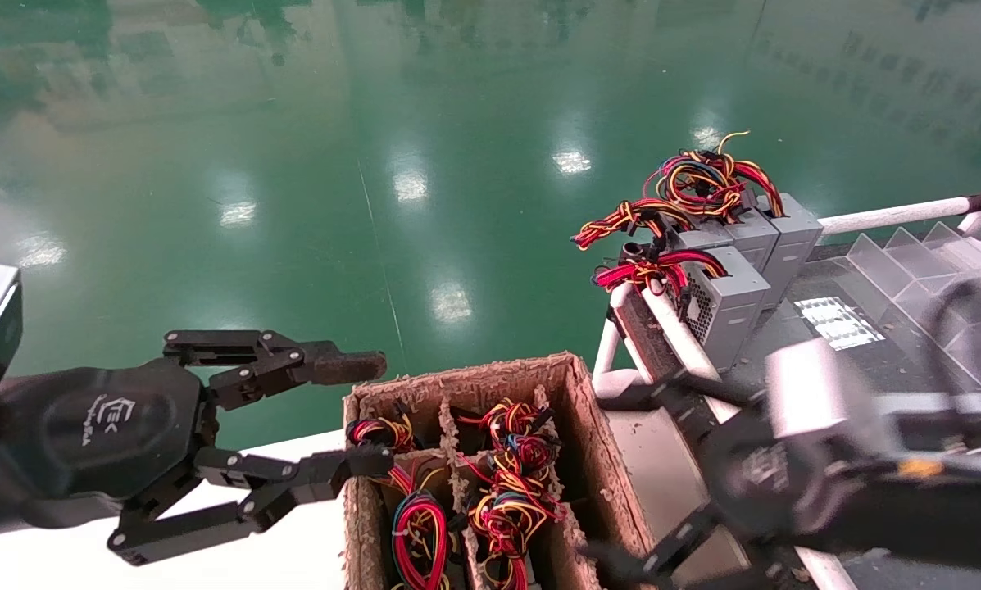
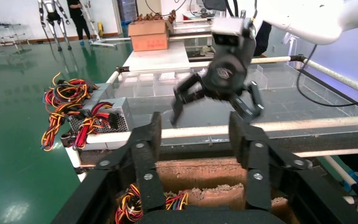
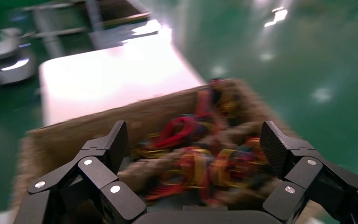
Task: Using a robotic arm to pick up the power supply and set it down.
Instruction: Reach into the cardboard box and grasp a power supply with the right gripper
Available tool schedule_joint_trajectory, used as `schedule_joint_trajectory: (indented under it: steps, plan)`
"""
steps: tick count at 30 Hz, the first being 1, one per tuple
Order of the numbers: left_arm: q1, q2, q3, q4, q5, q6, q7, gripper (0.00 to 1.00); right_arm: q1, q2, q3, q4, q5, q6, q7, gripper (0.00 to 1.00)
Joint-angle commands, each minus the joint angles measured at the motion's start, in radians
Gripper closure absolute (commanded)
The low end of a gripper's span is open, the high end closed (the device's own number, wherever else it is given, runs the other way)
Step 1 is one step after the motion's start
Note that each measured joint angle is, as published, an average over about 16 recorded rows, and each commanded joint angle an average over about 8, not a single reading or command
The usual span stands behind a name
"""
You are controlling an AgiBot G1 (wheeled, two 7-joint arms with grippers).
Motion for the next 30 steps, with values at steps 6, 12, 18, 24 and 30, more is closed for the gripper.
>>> schedule_joint_trajectory:
  steps: [6,12,18,24,30]
  plan:
    - [0.0,0.0,0.0,0.0,0.0,0.0,0.0,0.0,0.092,-0.076,-0.086,-0.026,-0.123,-0.052,0.014,0.0]
    - [0.0,0.0,0.0,0.0,0.0,0.0,0.0,0.0,0.102,-0.121,-0.127,-0.029,-0.197,-0.037,0.007,0.0]
    - [0.0,0.0,0.0,0.0,0.0,0.0,0.0,0.0,0.093,-0.16,-0.163,-0.052,-0.243,-0.033,0.0,0.68]
    - [0.0,0.0,0.0,0.0,0.0,0.0,0.0,0.0,0.081,-0.182,-0.179,-0.08,-0.278,-0.012,-0.021,1.0]
    - [0.0,0.0,0.0,0.0,0.0,0.0,0.0,0.0,0.061,-0.184,-0.169,-0.077,-0.28,0.024,-0.044,1.0]
